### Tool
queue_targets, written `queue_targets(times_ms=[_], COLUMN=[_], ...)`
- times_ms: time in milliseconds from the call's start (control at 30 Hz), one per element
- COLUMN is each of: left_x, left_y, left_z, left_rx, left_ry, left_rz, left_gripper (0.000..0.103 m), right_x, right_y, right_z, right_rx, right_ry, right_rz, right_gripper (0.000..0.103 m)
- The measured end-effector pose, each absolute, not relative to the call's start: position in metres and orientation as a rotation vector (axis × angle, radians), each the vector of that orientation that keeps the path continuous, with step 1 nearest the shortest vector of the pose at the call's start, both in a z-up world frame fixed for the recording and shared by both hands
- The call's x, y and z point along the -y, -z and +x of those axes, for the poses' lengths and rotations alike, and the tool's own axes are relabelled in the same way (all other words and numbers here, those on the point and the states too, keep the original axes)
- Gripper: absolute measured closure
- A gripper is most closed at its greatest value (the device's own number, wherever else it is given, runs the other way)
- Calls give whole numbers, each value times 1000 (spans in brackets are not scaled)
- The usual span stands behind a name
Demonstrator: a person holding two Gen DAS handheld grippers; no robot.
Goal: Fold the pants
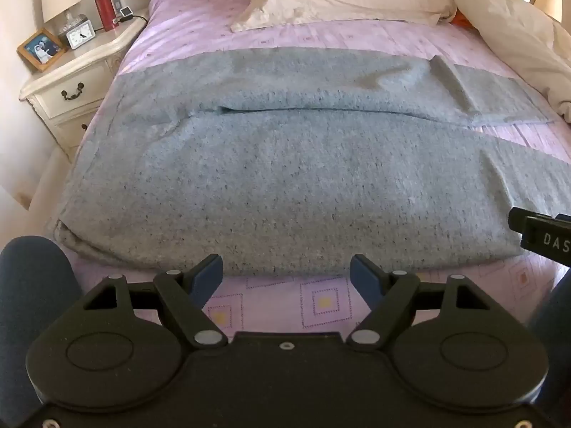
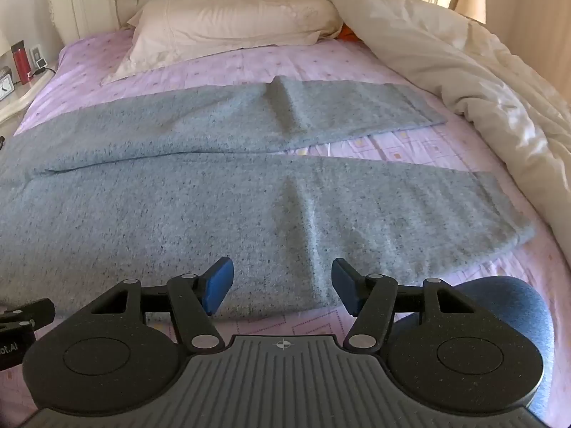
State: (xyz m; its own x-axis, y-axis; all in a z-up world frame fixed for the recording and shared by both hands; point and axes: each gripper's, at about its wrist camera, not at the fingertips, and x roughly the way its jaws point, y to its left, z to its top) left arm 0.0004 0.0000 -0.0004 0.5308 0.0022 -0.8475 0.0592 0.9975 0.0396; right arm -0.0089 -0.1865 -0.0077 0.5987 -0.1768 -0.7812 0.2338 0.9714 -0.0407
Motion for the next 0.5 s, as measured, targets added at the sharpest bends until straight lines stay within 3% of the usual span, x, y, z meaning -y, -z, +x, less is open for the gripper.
queue_targets(times_ms=[500], left_x=[0], left_y=[7], left_z=[-1], left_rx=[-1025], left_ry=[38], left_rz=[59], left_gripper=[24], right_x=[185], right_y=[10], right_z=[-8], right_rx=[-901], right_ry=[239], right_rz=[70], right_gripper=[44])
